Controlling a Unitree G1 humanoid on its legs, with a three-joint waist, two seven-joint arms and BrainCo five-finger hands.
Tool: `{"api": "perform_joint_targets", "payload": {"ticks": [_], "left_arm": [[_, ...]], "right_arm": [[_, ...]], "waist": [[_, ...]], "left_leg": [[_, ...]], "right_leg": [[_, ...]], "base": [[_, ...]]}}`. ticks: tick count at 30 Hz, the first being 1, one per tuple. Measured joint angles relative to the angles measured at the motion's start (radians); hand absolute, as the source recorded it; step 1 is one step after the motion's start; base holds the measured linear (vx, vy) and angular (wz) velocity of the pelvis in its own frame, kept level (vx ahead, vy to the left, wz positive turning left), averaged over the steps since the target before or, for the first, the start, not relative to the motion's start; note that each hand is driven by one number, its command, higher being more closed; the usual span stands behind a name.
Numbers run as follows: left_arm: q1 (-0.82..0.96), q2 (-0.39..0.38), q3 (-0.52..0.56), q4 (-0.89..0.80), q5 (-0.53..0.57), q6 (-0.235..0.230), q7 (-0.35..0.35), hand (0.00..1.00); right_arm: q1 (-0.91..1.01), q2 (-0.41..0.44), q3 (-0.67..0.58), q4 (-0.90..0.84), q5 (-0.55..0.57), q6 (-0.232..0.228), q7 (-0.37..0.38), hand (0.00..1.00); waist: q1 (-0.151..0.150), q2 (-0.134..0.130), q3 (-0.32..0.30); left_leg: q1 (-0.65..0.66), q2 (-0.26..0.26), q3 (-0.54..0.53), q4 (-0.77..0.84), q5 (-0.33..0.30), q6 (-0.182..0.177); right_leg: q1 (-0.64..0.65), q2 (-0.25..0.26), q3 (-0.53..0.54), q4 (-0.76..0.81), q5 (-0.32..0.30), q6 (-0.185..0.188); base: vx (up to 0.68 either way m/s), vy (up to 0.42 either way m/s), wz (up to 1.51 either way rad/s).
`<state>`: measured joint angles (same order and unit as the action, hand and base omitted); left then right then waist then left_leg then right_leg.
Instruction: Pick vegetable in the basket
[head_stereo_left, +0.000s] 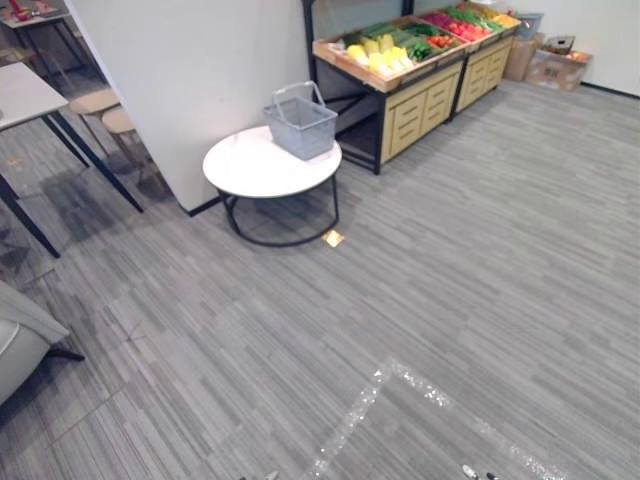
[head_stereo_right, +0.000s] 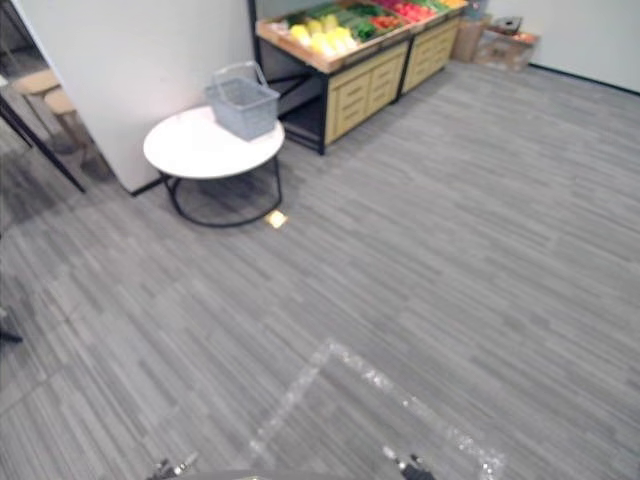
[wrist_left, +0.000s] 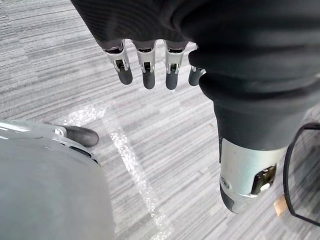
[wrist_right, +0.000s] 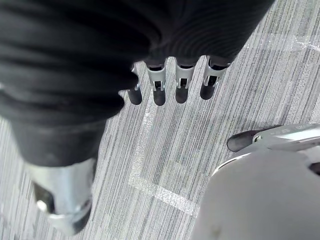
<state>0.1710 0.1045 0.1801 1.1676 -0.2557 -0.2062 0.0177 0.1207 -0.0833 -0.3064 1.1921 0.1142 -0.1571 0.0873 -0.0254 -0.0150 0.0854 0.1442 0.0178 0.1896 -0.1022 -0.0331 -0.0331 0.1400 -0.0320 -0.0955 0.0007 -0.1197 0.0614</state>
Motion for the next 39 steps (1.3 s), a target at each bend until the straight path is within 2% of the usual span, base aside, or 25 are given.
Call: {"api": "perform_joint_targets", "payload": {"ticks": [5, 7, 9, 11, 15, 17, 18, 19, 20, 21, 22, 24, 27, 28, 29, 30, 31, 33, 34, 35, 36, 37, 38, 39], "left_arm": [[0.000, 0.001, 0.001, -0.009, 0.038, 0.000, 0.012, 0.00], [-0.003, 0.001, 0.001, -0.014, 0.042, 0.000, 0.016, 0.00], [-0.034, -0.001, -0.013, -0.016, 0.041, 0.001, 0.019, 0.00], [-0.076, 0.007, -0.024, -0.018, 0.040, 0.001, 0.023, 0.00], [-0.121, 0.008, -0.026, -0.036, 0.040, 0.000, 0.055, 0.00], [-0.120, 0.009, -0.012, -0.036, 0.039, 0.000, 0.066, 0.00], [-0.113, 0.003, -0.004, -0.039, 0.038, 0.000, 0.073, 0.00], [-0.101, -0.004, 0.004, -0.047, 0.038, 0.001, 0.077, 0.00], [-0.092, -0.018, 0.043, -0.070, 0.031, 0.001, 0.080, 0.00], [-0.091, -0.026, 0.065, -0.092, 0.028, 0.002, 0.085, 0.00], [-0.084, -0.029, 0.074, -0.109, 0.022, 0.000, 0.086, 0.00], [-0.075, -0.038, 0.089, -0.115, 0.012, 0.001, 0.086, 0.00], [-0.075, -0.051, 0.100, -0.126, -0.006, -0.002, 0.084, 0.00], [-0.075, -0.057, 0.101, -0.138, -0.006, -0.004, 0.084, 0.00], [-0.074, -0.059, 0.101, -0.143, -0.006, -0.006, 0.085, 0.00], [-0.072, -0.061, 0.101, -0.146, -0.008, -0.012, 0.086, 0.00], [-0.069, -0.063, 0.101, -0.148, -0.008, -0.015, 0.087, 0.00], [-0.060, -0.068, 0.097, -0.147, -0.008, -0.017, 0.086, 0.00], [-0.053, -0.068, 0.096, -0.138, -0.008, -0.017, 0.086, 0.00], [-0.053, -0.062, 0.091, -0.134, -0.008, -0.018, 0.085, 0.00], [-0.053, -0.051, 0.091, -0.134, -0.008, -0.020, 0.085, 0.00], [-0.054, -0.035, 0.089, -0.130, -0.007, -0.025, 0.086, 0.00], [-0.054, -0.026, 0.088, -0.128, -0.007, -0.024, 0.086, 0.00], [-0.055, -0.021, 0.088, -0.115, -0.007, -0.024, 0.086, 0.00]], "right_arm": [[0.000, -0.003, -0.001, 0.000, -0.038, 0.001, 0.002, 0.00], [-0.006, -0.007, -0.005, 0.000, -0.041, 0.003, -0.005, 0.00], [-0.042, -0.018, -0.012, 0.000, -0.076, 0.005, -0.017, 0.00], [-0.067, -0.018, -0.022, -0.007, -0.078, 0.006, -0.023, 0.00], [-0.075, -0.016, -0.042, -0.007, -0.079, 0.016, -0.054, 0.00], [-0.071, -0.012, -0.040, -0.007, -0.081, 0.015, -0.057, 0.00], [-0.069, -0.014, -0.039, -0.010, -0.080, 0.014, -0.058, 0.00], [-0.065, -0.015, -0.039, -0.015, -0.080, 0.014, -0.058, 0.00], [-0.046, -0.014, -0.037, -0.035, -0.078, 0.014, -0.059, 0.00], [-0.023, -0.015, -0.031, -0.052, -0.078, 0.014, -0.062, 0.00], [0.002, -0.017, -0.015, -0.064, -0.078, 0.014, -0.065, 0.00], [0.012, -0.021, 0.014, -0.094, -0.078, 0.017, -0.081, 0.00], [-0.017, -0.019, 0.042, -0.128, -0.078, 0.012, -0.082, 0.00], [-0.034, -0.017, 0.061, -0.136, -0.078, 0.011, -0.082, 0.00], [-0.039, -0.018, 0.069, -0.142, -0.078, 0.011, -0.083, 0.00], [-0.039, -0.017, 0.082, -0.158, -0.078, 0.010, -0.083, 0.00], [-0.042, -0.017, 0.089, -0.167, -0.078, 0.000, -0.083, 0.00], [-0.050, -0.020, 0.103, -0.168, -0.078, -0.004, -0.083, 0.00], [-0.064, -0.019, 0.108, -0.162, -0.077, -0.008, -0.083, 0.00], [-0.069, -0.009, 0.112, -0.156, -0.077, -0.008, -0.083, 0.00], [-0.074, 0.004, 0.118, -0.153, -0.077, -0.008, -0.078, 0.00], [-0.078, 0.026, 0.117, -0.151, -0.077, -0.009, -0.075, 0.00], [-0.077, 0.027, 0.117, -0.143, -0.077, -0.009, -0.074, 0.00], [-0.078, 0.026, 0.104, -0.121, -0.077, -0.010, -0.071, 0.00]], "waist": [[0.000, -0.003, 0.002], [0.000, 0.008, 0.012], [0.000, 0.018, 0.050], [-0.002, 0.017, 0.081], [-0.010, 0.015, 0.111], [-0.019, 0.006, 0.119], [-0.015, 0.016, 0.127], [-0.009, 0.022, 0.131], [-0.005, 0.036, 0.138], [-0.002, 0.034, 0.150], [0.004, 0.023, 0.160], [0.003, 0.029, 0.160], [0.014, 0.029, 0.160], [0.030, 0.029, 0.161], [0.034, 0.029, 0.160], [0.038, 0.027, 0.159], [0.046, 0.025, 0.158], [0.060, 0.029, 0.153], [0.060, 0.040, 0.141], [0.061, 0.020, 0.132], [0.061, -0.001, 0.123], [0.059, -0.028, 0.107], [0.058, -0.036, 0.099], [0.058, -0.057, 0.080]], "left_leg": [[0.000, 0.000, 0.009, 0.000, 0.000, 0.000], [-0.004, 0.002, 0.019, 0.001, 0.000, 0.000], [-0.021, 0.009, 0.030, 0.006, 0.009, 0.002], [-0.046, 0.007, 0.030, 0.006, 0.023, 0.005], [-0.072, 0.009, 0.017, 0.007, 0.034, -0.006], [-0.129, 0.029, 0.022, 0.134, -0.033, -0.026], [-0.193, 0.068, 0.030, 0.288, -0.112, -0.052], [-0.225, 0.094, 0.044, 0.376, -0.140, -0.067], [-0.321, 0.138, 0.050, 0.575, -0.148, -0.053], [-0.394, 0.163, 0.039, 0.747, -0.106, -0.025], [-0.444, 0.170, 0.024, 0.859, -0.068, -0.029], [-0.490, 0.149, -0.016, 0.958, -0.096, -0.051], [-0.552, 0.136, 0.008, 0.886, -0.116, -0.047], [-0.569, 0.136, 0.029, 0.766, -0.107, -0.037], [-0.570, 0.134, 0.033, 0.708, -0.097, -0.034], [-0.567, 0.131, 0.041, 0.609, -0.073, -0.034], [-0.551, 0.121, 0.035, 0.465, -0.024, -0.044], [-0.520, 0.106, -0.018, 0.284, 0.027, -0.047], [-0.504, 0.096, -0.034, 0.272, 0.119, -0.046], [-0.509, 0.082, -0.029, 0.284, 0.125, -0.034], [-0.510, 0.066, -0.015, 0.289, 0.105, -0.023], [-0.518, 0.045, -0.002, 0.345, 0.063, 0.006], [-0.516, 0.040, 0.006, 0.370, 0.045, 0.028], [-0.497, 0.025, 0.026, 0.394, 0.007, 0.051]], "right_leg": [[-0.005, 0.000, 0.008, 0.001, 0.003, -0.004], [-0.018, 0.001, 0.018, 0.013, 0.004, -0.005], [-0.070, 0.005, 0.017, 0.083, 0.000, -0.009], [-0.117, 0.000, 0.013, 0.123, -0.011, -0.015], [-0.157, -0.002, -0.009, 0.169, -0.032, -0.034], [-0.174, -0.002, -0.010, 0.204, -0.071, -0.050], [-0.174, 0.014, -0.009, 0.211, -0.084, -0.068], [-0.171, 0.025, -0.008, 0.211, -0.086, -0.072], [-0.166, 0.039, -0.017, 0.216, -0.093, -0.083], [-0.149, 0.038, -0.029, 0.225, -0.103, -0.094], [-0.126, 0.032, -0.031, 0.240, -0.123, -0.104], [-0.097, 0.018, -0.030, 0.250, -0.152, -0.106], [-0.080, -0.008, -0.015, 0.241, -0.163, -0.092], [-0.062, -0.022, -0.008, 0.225, -0.171, -0.074], [-0.046, -0.029, -0.007, 0.217, -0.173, -0.067], [-0.026, -0.040, -0.004, 0.198, -0.180, -0.052], [0.005, -0.057, 0.002, 0.173, -0.192, -0.031], [0.052, -0.082, 0.028, 0.144, -0.209, -0.003], [0.081, -0.101, 0.063, 0.130, -0.217, 0.000], [0.074, -0.116, 0.078, 0.138, -0.212, -0.006], [0.062, -0.132, 0.092, 0.147, -0.198, -0.014], [0.035, -0.162, 0.130, 0.190, -0.138, -0.004], [0.031, -0.171, 0.149, 0.214, -0.117, 0.006], [0.002, -0.183, 0.186, 0.297, -0.073, 0.018]], "base": [[-0.03, -0.023, -0.06], [-0.04, -0.021, -0.17], [-0.08, -0.019, -0.23], [-0.09, -0.012, -0.05], [-0.07, -0.044, 0.14], [-0.05, -0.123, -0.01], [-0.02, -0.131, -0.22], [0.01, -0.118, -0.24], [0.04, -0.099, -0.01], [0.07, -0.103, 0.17], [0.10, -0.068, 0.22], [0.17, -0.003, 0.08], [0.26, 0.061, -0.13], [0.37, 0.126, -0.15], [0.36, 0.128, -0.11], [0.43, 0.170, -0.13], [0.36, 0.172, -0.17], [0.58, 0.396, -0.44], [0.61, 0.464, -0.55], [0.43, 0.317, -0.39], [0.53, 0.341, -0.20], [0.53, 0.323, -0.14], [0.65, 0.362, -0.20], [0.43, 0.215, -0.18]]}}
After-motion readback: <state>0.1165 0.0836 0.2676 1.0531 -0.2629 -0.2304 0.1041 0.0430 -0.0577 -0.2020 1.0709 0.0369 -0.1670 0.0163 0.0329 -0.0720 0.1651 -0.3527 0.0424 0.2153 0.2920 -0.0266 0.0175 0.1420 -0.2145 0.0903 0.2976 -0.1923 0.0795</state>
